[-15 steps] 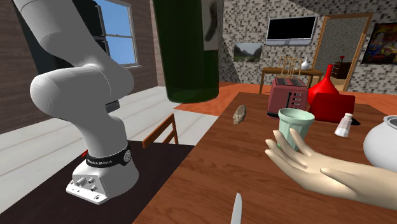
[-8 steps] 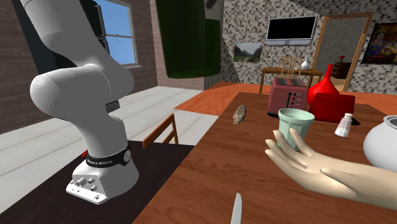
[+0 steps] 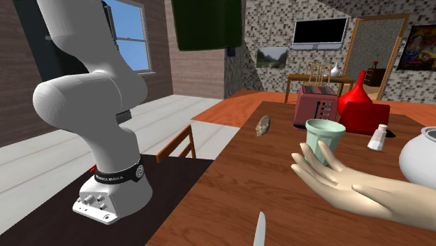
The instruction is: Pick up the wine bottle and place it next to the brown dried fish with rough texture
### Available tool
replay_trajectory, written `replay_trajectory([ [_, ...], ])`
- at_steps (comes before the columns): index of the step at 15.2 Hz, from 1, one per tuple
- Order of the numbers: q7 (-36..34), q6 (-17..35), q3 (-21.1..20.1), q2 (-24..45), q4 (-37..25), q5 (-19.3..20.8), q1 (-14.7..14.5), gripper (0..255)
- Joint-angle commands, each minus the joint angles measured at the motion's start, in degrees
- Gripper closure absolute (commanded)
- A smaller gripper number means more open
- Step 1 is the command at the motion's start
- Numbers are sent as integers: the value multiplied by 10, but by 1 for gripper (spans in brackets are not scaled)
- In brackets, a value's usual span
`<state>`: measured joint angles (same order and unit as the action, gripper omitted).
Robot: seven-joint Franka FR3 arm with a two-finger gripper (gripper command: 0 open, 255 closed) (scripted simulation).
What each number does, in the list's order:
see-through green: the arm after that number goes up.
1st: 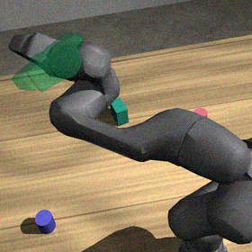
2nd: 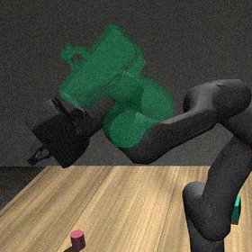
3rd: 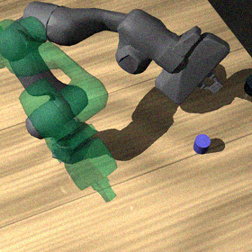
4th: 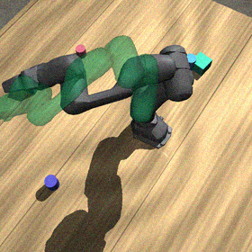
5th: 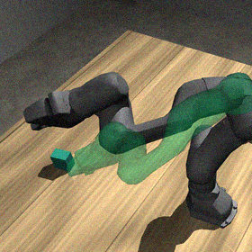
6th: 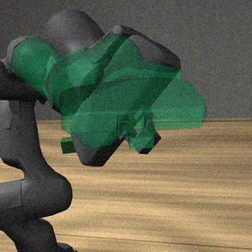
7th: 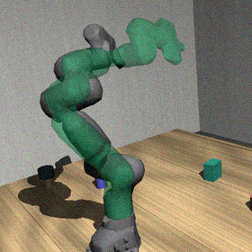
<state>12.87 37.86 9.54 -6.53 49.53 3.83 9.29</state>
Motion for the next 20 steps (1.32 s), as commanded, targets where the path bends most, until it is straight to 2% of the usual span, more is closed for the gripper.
replay_trajectory([
  [1,14,-44,10,48,-92,-6,6,255],
  [2,-16,-11,-8,7,-17,-4,-6,255],
  [4,-64,35,-33,-44,80,-9,-23,255],
  [8,-139,100,-77,-106,210,-28,-39,255],
  [14,-229,181,-136,-156,339,-63,-56,255],
  [20,-307,255,-193,-173,426,-95,-72,255],
])
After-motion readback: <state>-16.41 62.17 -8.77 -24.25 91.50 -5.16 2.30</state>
